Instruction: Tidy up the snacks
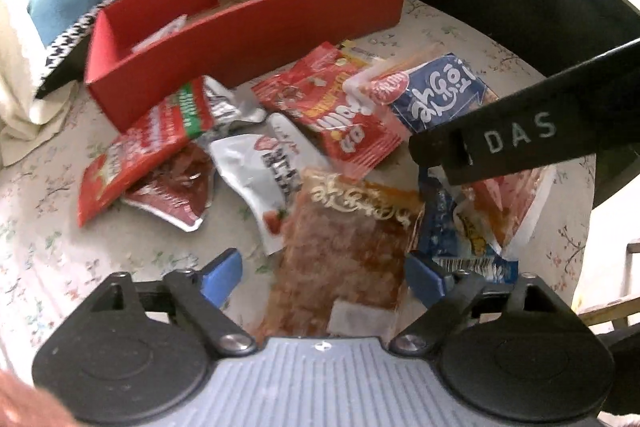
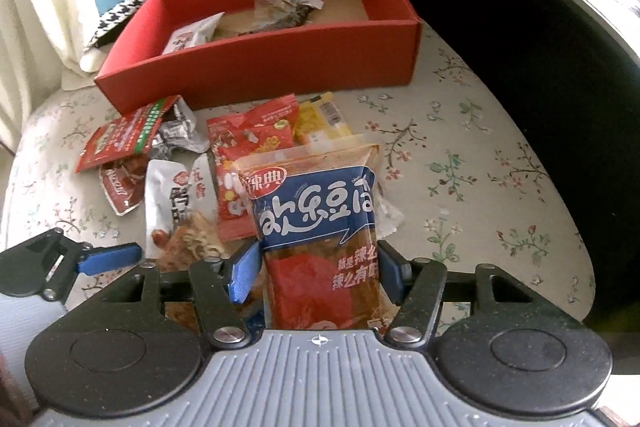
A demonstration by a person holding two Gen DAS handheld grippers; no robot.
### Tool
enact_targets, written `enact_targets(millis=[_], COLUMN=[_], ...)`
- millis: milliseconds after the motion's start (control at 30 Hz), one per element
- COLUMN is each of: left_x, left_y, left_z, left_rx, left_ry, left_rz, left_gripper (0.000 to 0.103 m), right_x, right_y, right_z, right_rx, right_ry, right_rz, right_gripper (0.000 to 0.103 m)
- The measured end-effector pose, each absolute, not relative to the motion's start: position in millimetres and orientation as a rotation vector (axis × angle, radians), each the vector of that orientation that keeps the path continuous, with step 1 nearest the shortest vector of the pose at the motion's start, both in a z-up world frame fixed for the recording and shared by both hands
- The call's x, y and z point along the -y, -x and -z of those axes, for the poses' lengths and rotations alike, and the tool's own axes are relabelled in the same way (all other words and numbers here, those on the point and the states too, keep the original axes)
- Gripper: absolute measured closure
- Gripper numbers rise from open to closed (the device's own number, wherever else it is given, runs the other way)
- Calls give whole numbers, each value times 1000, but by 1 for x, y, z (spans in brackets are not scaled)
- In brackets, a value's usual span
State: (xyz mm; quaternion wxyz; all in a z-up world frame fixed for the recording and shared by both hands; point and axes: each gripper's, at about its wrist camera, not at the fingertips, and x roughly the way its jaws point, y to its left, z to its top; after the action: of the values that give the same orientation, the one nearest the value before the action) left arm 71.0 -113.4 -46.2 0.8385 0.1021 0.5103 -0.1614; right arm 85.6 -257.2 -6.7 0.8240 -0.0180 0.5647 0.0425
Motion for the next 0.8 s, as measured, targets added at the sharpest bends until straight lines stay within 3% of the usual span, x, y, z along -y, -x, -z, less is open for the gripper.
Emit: enact_targets(millis=[67,167,300,367,800], left_x=[117,122,121,118,95], left_y=[-74,-72,-68,-65,-59], left_z=[54,57,55,51,42], left_rx=[-1087,-1057,-1044,-1042,-1041], left_ry=[-222,-276,-275,-269,-239], left_rz=[344,339,344,348,335], left_gripper=[13,12,24,37,43], right_x=[258,256,252,250,237], right_y=[-86,-85,-85,-86,-89], right_z=[9,9,7,6,8], right_rx=[-1206,-1209,-1199,-1199,-1202], right_ry=[35,40,41,43,60], right_rz=[-87,-90,-98,-99,-123], right_gripper=[35,35,35,35,35])
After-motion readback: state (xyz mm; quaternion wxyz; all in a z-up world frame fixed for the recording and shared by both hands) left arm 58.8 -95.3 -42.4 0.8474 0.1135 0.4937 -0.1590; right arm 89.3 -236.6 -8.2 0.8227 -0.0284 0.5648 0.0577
